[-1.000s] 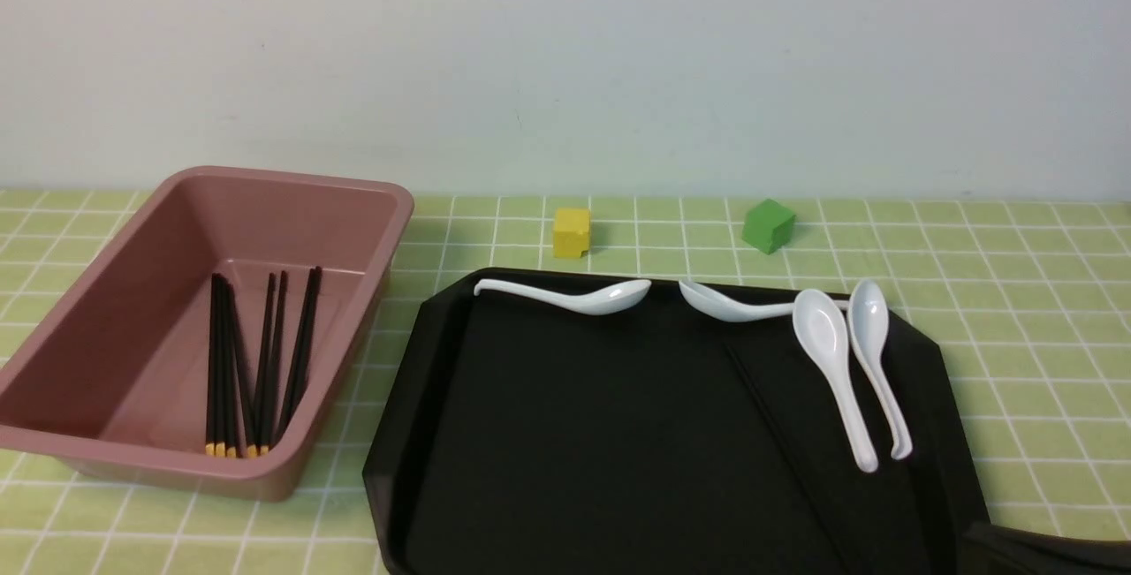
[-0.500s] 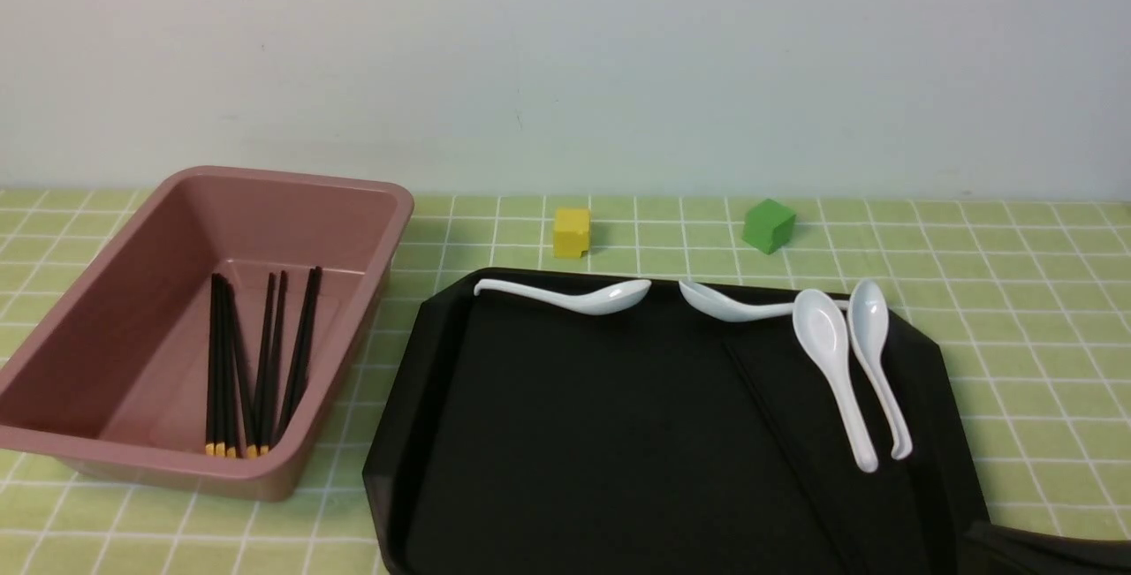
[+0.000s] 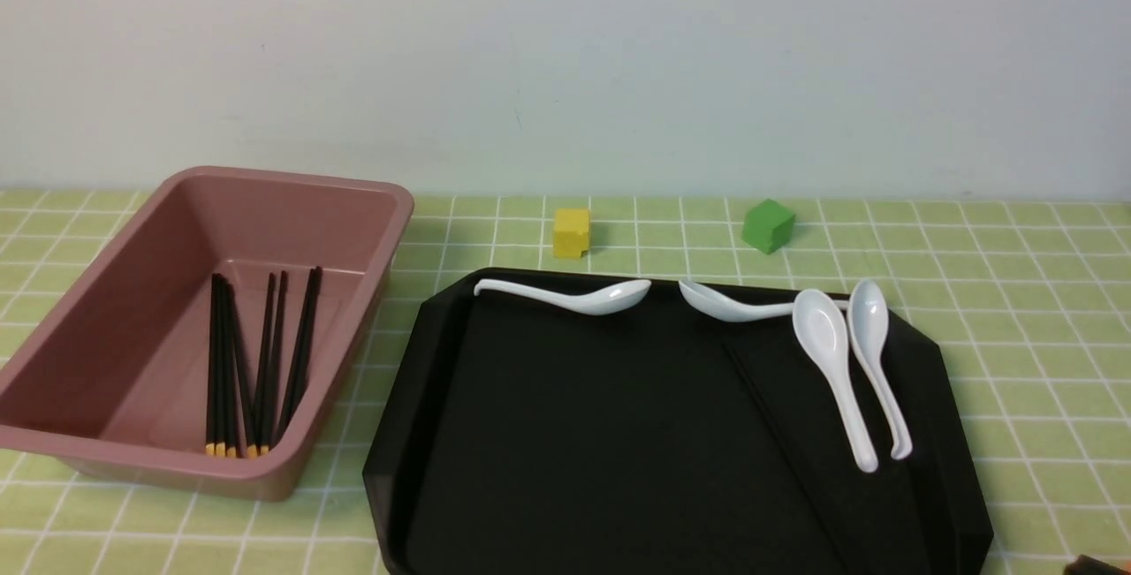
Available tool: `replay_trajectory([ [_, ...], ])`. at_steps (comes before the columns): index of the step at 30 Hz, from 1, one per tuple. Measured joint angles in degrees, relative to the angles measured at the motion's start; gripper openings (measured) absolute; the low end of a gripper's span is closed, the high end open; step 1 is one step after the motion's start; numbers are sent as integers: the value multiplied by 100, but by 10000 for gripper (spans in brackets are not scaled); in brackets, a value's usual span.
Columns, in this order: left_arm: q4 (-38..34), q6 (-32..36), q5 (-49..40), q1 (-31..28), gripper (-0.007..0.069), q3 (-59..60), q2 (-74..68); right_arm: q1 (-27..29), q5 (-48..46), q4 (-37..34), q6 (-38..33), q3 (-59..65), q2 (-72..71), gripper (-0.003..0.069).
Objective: On green tablecloth take chopsticks from black tray and put them in box.
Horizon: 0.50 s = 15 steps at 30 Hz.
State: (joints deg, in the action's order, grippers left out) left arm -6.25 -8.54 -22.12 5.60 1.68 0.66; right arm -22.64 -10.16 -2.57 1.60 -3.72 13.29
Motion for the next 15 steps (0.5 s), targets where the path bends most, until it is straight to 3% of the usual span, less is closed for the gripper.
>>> replay_trajectory([
  [8, 0, 0, 0, 0, 238, 0, 0, 1684, -44, -19, -97, 509, -1329, 33],
  [15, 0, 0, 0, 0, 238, 0, 0, 2038, -915, -19, -97, 509, -1387, 34],
])
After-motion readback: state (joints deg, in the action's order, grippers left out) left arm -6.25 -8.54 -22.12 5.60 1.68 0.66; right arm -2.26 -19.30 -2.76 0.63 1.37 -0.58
